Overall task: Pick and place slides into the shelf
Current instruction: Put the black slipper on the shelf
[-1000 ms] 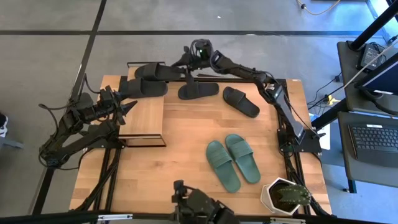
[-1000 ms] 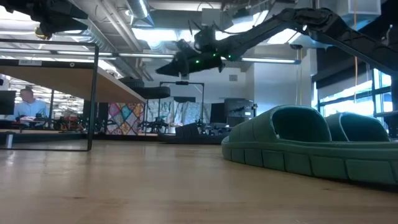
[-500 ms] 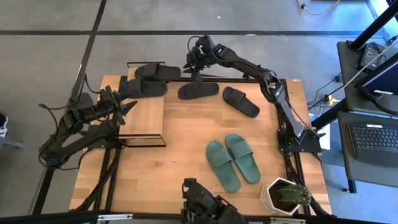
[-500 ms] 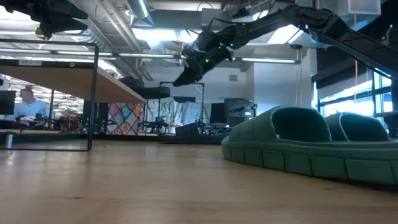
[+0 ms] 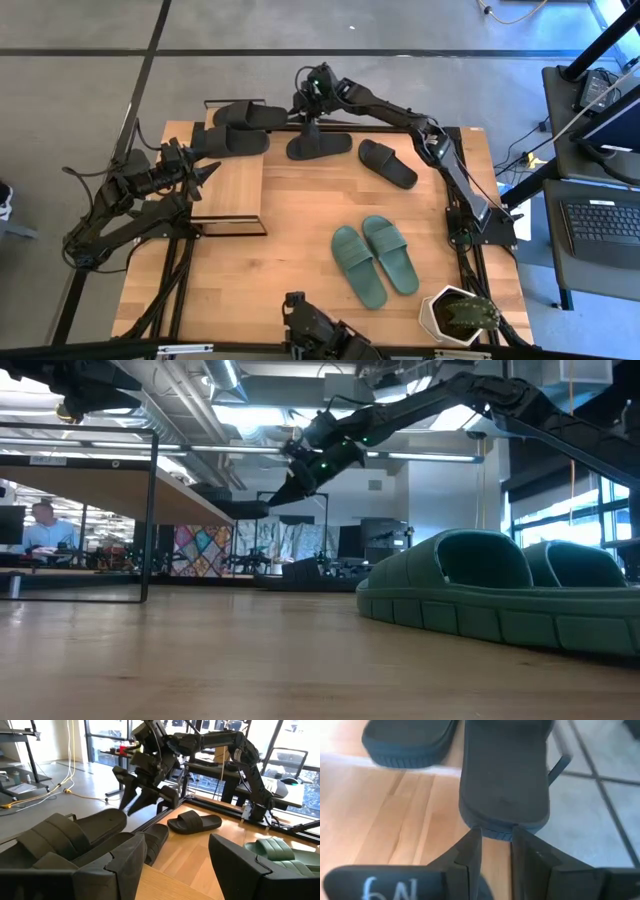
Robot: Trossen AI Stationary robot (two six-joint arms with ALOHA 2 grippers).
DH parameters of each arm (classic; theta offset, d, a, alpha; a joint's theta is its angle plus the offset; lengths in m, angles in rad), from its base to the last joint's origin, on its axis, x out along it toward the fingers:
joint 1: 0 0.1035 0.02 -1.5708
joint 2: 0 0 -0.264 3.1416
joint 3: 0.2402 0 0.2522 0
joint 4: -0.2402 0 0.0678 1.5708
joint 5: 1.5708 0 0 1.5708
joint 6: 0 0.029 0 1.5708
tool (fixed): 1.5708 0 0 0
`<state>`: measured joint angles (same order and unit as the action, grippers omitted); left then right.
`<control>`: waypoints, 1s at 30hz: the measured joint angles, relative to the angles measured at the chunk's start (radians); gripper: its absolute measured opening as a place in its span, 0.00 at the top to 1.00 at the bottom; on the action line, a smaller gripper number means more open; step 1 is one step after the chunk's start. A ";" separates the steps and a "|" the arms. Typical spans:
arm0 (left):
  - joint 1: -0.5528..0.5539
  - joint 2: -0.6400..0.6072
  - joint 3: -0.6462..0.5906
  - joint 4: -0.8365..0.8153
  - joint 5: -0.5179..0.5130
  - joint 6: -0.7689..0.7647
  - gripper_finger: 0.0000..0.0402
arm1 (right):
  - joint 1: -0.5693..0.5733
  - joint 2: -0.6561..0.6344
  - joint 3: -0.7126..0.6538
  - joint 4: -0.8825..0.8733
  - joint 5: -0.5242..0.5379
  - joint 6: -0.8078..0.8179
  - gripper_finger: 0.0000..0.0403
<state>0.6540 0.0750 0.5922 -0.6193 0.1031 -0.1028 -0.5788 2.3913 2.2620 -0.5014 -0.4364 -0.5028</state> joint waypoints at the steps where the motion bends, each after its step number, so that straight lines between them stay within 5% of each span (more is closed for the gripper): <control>1: 0.000 0.000 0.000 0.000 0.001 0.000 0.47 | 0.000 0.000 0.000 0.009 -0.002 0.001 0.73; 21: 0.000 0.000 0.000 0.000 0.006 -0.001 0.47 | 0.030 0.024 0.001 0.103 -0.031 0.004 0.74; 30: 0.000 0.000 0.000 0.000 0.007 -0.001 0.47 | 0.023 0.025 0.000 0.266 -0.139 0.087 0.82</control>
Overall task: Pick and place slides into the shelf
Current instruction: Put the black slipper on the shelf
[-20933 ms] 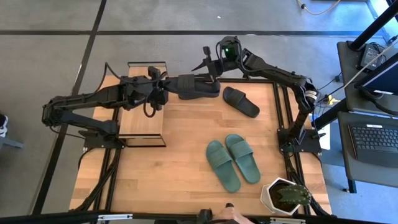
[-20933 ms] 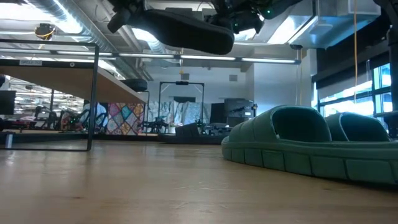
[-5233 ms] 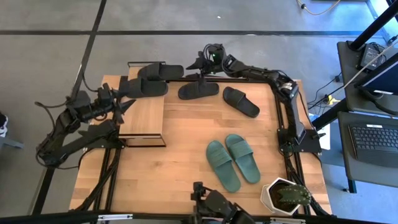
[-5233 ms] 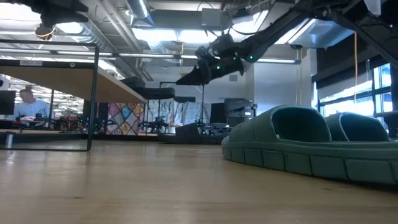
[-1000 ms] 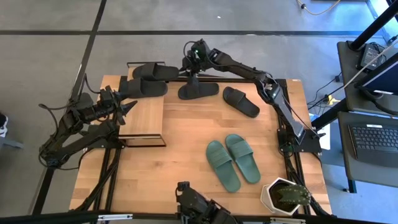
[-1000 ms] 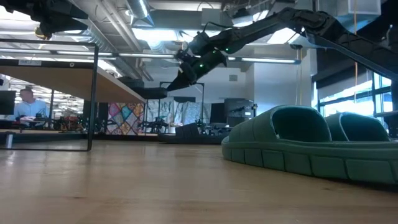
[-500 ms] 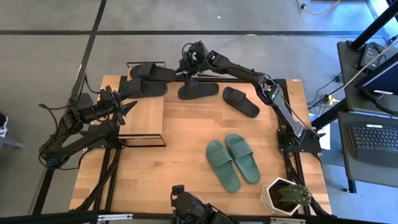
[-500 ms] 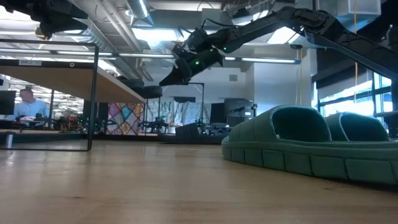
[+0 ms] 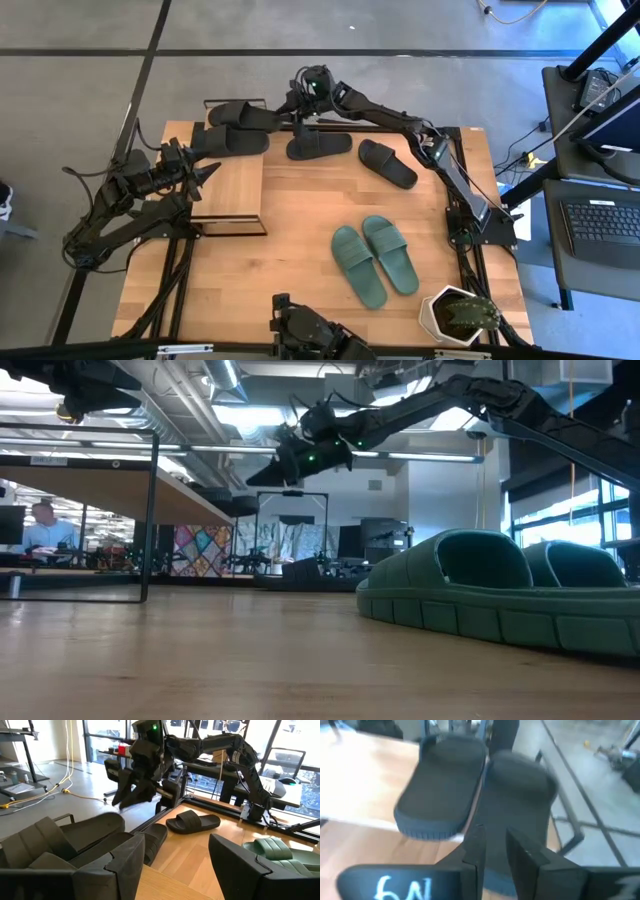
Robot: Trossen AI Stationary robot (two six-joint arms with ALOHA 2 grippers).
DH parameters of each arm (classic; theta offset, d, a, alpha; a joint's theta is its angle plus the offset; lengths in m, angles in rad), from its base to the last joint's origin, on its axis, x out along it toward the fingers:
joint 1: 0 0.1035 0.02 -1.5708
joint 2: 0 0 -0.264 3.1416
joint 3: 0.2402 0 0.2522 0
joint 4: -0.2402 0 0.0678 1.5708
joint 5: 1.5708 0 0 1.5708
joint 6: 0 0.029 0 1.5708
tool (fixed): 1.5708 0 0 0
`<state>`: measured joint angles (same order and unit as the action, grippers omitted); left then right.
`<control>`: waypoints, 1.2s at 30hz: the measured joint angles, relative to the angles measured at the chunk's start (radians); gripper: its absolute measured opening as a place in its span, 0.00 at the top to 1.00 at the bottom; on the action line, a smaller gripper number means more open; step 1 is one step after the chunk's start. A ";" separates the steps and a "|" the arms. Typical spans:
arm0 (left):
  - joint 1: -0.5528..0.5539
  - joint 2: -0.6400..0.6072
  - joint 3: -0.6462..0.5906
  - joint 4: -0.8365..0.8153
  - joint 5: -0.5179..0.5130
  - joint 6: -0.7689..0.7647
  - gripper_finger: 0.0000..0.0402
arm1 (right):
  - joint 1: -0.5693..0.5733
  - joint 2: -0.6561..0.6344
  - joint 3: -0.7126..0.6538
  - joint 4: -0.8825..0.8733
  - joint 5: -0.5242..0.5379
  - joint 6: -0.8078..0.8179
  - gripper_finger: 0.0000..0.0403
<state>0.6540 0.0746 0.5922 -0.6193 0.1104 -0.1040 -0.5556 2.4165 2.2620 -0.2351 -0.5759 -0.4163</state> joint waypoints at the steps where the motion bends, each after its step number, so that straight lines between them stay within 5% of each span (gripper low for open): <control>1: 0.000 0.000 0.000 0.000 0.000 0.000 0.47 | -0.002 0.000 0.000 0.021 -0.007 0.016 0.84; 7: 0.000 0.000 0.000 0.000 0.000 0.001 0.47 | -0.013 -0.013 0.000 0.026 -0.009 0.030 0.90; 18: 0.000 0.000 0.000 0.000 0.000 0.001 0.47 | -0.036 -0.029 0.000 -0.278 0.003 0.012 0.97; 36: 0.000 0.000 0.000 0.000 -0.001 0.002 0.47 | -0.016 -0.026 -0.110 0.029 0.009 0.046 0.99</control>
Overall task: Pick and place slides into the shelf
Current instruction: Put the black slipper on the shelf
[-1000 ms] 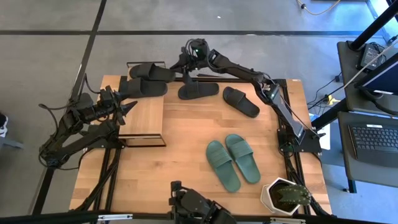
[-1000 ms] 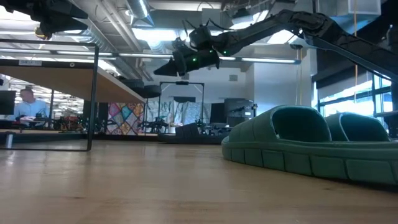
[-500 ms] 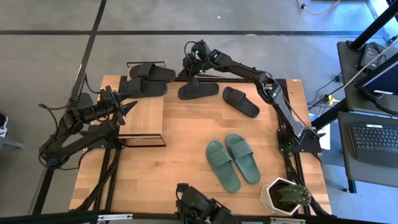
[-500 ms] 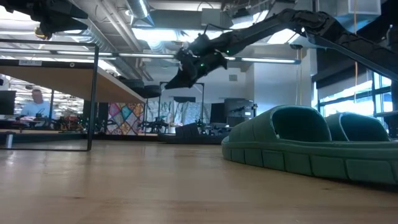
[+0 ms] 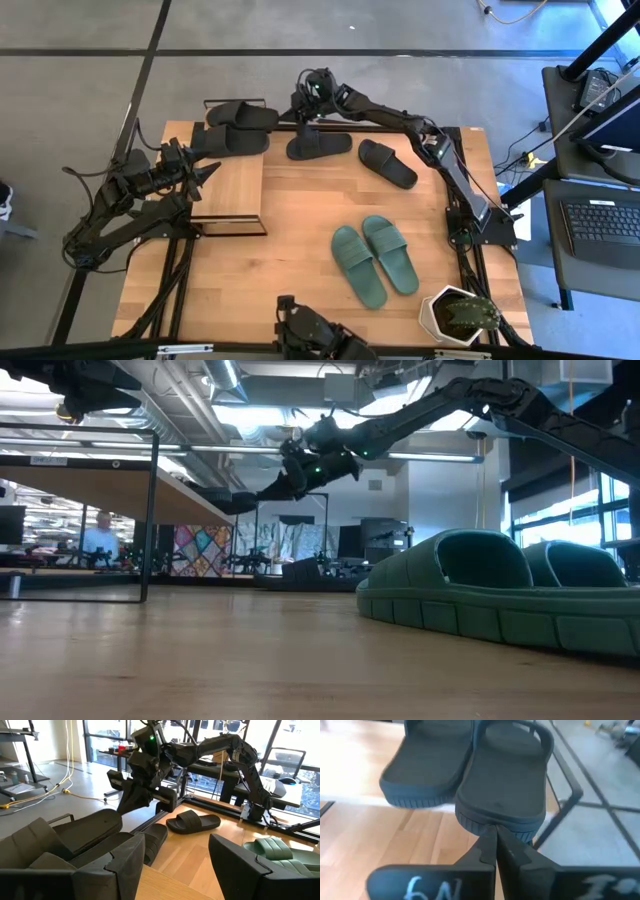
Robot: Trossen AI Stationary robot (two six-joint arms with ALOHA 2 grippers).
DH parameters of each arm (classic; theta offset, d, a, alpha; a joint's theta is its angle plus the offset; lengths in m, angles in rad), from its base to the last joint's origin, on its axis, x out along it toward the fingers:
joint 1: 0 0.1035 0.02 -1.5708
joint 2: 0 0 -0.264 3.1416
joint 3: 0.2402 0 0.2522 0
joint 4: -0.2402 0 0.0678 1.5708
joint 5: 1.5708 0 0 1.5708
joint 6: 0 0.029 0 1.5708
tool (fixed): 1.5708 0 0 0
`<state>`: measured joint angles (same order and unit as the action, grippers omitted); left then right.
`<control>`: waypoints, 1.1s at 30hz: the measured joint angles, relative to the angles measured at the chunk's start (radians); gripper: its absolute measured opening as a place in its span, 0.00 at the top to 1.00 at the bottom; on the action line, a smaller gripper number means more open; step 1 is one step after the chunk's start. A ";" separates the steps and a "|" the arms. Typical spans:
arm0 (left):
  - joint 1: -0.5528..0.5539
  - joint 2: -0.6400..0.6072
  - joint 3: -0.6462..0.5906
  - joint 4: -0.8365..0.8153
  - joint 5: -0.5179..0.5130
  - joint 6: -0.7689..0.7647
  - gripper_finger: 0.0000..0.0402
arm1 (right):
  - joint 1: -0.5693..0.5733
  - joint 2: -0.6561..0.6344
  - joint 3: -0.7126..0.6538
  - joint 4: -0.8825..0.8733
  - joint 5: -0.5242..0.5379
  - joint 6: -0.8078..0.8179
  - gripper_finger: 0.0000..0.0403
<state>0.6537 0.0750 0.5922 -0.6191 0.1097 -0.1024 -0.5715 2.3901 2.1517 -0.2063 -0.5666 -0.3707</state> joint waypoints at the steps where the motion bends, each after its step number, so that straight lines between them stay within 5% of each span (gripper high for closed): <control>1: 0.000 0.000 0.000 0.000 0.000 0.000 0.47 | 0.003 0.000 0.000 0.019 -0.001 0.000 0.99; 33: 0.000 0.000 0.000 0.000 0.000 0.000 0.47 | 0.007 0.073 0.001 0.190 0.044 0.053 0.97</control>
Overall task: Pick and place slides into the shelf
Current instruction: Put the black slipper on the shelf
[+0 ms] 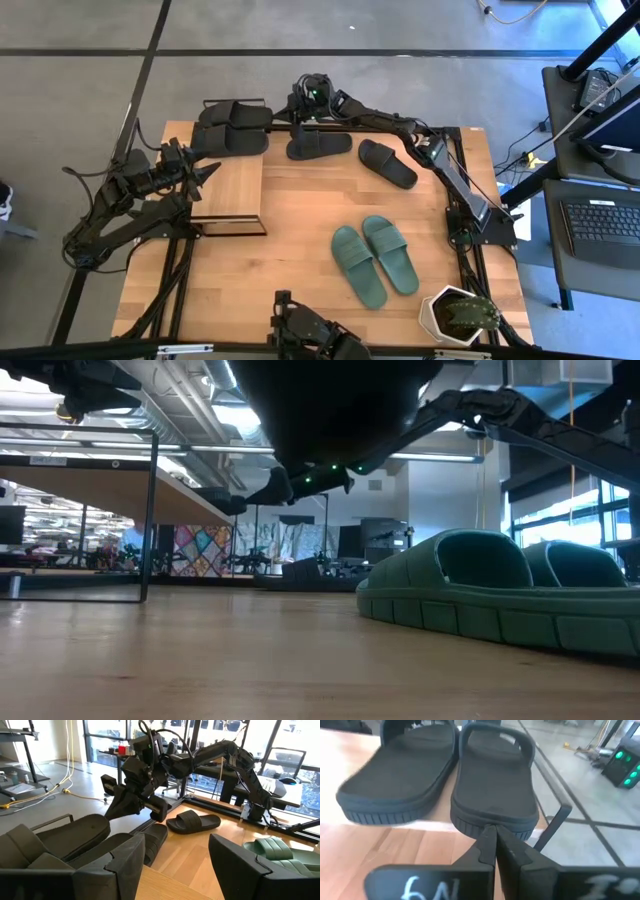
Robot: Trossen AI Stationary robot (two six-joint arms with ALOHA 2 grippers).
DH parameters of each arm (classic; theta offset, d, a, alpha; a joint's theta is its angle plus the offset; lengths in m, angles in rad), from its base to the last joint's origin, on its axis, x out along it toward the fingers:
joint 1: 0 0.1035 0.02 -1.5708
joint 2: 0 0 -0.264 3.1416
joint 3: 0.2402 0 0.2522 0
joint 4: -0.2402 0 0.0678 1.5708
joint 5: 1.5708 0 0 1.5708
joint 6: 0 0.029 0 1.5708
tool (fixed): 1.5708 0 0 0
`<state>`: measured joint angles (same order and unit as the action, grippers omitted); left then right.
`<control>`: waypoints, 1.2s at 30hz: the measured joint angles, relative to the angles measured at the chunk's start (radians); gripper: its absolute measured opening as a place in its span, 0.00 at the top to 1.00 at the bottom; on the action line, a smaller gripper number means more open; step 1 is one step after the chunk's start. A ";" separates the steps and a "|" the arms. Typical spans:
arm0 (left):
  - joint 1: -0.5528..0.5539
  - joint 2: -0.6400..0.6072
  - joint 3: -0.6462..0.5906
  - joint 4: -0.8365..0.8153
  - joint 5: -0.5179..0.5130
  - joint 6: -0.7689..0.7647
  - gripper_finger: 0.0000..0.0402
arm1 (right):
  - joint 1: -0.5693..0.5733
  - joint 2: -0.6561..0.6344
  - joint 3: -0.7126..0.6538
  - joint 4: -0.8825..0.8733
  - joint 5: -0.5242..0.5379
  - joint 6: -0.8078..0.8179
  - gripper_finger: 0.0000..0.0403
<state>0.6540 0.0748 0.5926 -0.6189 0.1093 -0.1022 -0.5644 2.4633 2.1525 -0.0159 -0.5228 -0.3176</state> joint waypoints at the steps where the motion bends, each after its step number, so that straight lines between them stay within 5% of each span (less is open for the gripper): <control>1: 0.000 0.000 0.000 0.000 0.000 0.000 0.47 | 0.000 0.001 0.000 -0.005 0.000 0.000 0.97; 16: 0.000 0.000 0.000 0.000 0.000 0.000 0.47 | 0.000 0.001 0.053 -0.063 0.000 0.003 0.97; 29: 0.000 0.000 0.000 0.000 0.000 0.000 0.47 | 0.000 -0.043 0.190 -0.509 0.014 -0.027 0.97; 36: 0.000 0.000 0.000 0.000 -0.012 0.000 0.47 | 0.040 -0.072 0.192 -0.675 0.051 -0.023 0.77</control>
<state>0.6540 0.0746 0.5926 -0.6189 0.0973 -0.1020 -0.5247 2.3917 2.3444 -0.6914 -0.4720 -0.3404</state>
